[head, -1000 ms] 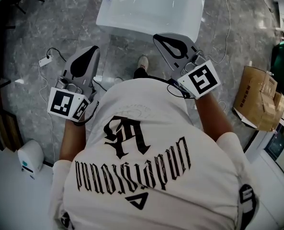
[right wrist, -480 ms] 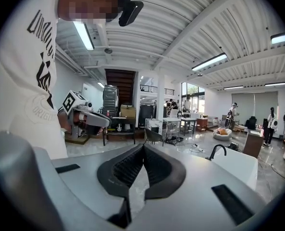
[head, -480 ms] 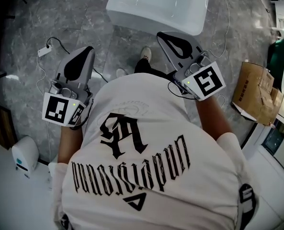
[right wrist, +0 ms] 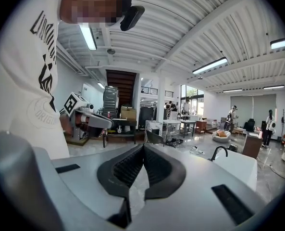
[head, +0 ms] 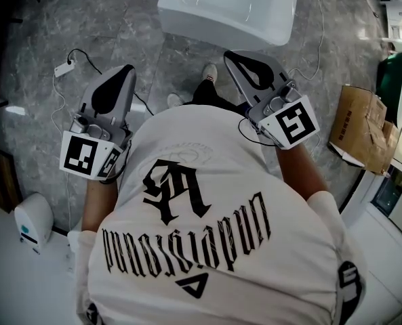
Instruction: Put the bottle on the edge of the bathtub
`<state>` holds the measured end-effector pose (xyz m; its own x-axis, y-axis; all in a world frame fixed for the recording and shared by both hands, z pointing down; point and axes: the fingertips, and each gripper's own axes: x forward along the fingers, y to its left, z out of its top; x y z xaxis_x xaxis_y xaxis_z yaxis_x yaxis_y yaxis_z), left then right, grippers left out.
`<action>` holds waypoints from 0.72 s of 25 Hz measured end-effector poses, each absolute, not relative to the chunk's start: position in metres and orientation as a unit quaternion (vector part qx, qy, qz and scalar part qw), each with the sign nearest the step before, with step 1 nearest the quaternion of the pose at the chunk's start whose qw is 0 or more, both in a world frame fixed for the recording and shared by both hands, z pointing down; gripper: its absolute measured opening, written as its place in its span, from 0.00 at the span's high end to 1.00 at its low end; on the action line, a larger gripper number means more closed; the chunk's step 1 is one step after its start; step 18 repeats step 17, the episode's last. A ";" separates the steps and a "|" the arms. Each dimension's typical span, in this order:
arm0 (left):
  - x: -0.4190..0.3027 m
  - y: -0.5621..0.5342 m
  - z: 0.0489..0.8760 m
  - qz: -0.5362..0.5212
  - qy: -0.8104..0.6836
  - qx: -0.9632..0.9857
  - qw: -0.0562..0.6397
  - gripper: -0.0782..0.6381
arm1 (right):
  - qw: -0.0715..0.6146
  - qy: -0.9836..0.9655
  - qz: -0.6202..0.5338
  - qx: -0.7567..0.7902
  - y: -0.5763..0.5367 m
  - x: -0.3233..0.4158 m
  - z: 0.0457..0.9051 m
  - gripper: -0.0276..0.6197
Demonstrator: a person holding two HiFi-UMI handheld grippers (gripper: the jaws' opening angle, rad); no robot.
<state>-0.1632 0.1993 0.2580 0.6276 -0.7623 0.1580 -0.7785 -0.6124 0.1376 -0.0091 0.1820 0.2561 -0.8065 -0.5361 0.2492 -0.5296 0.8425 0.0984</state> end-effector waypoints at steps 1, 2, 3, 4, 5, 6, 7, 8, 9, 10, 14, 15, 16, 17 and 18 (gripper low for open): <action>-0.164 0.200 0.257 0.040 -0.429 0.897 0.096 0.87 | 0.134 -0.950 -0.013 0.282 0.183 -0.010 0.255 0.93; -0.165 0.201 0.257 0.039 -0.428 0.898 0.096 0.87 | 0.134 -0.950 -0.016 0.283 0.184 -0.011 0.253 0.93; -0.166 0.202 0.257 0.037 -0.428 0.898 0.095 0.87 | 0.134 -0.950 -0.018 0.283 0.185 -0.012 0.252 0.93; -0.166 0.202 0.257 0.036 -0.427 0.899 0.095 0.87 | 0.134 -0.949 -0.020 0.283 0.187 -0.013 0.251 0.93; -0.167 0.203 0.257 0.035 -0.426 0.899 0.095 0.87 | 0.135 -0.949 -0.022 0.283 0.188 -0.013 0.251 0.93; -0.167 0.204 0.257 0.035 -0.425 0.899 0.095 0.87 | 0.136 -0.949 -0.023 0.283 0.189 -0.014 0.251 0.93; -0.166 0.204 0.258 0.035 -0.424 0.900 0.096 0.87 | 0.137 -0.949 -0.024 0.284 0.190 -0.014 0.251 0.93; -0.165 0.204 0.258 0.035 -0.423 0.900 0.096 0.87 | 0.138 -0.948 -0.024 0.285 0.191 -0.013 0.251 0.93; -0.164 0.203 0.258 0.035 -0.421 0.901 0.096 0.87 | 0.138 -0.948 -0.023 0.286 0.191 -0.012 0.251 0.93; -0.162 0.203 0.258 0.035 -0.420 0.902 0.096 0.87 | 0.138 -0.948 -0.021 0.286 0.191 -0.011 0.251 0.93; -0.158 0.200 0.258 0.036 -0.419 0.902 0.097 0.87 | 0.139 -0.948 -0.021 0.285 0.188 -0.008 0.252 0.93; -0.157 0.199 0.258 0.036 -0.419 0.902 0.097 0.87 | 0.139 -0.948 -0.021 0.285 0.187 -0.007 0.252 0.93; -0.156 0.198 0.259 0.037 -0.418 0.902 0.098 0.87 | 0.139 -0.948 -0.023 0.284 0.186 -0.007 0.252 0.93; -0.156 0.197 0.259 0.037 -0.418 0.902 0.098 0.87 | 0.138 -0.948 -0.024 0.284 0.185 -0.006 0.252 0.93; -0.156 0.197 0.259 0.037 -0.418 0.902 0.098 0.87 | 0.138 -0.948 -0.024 0.284 0.185 -0.006 0.252 0.93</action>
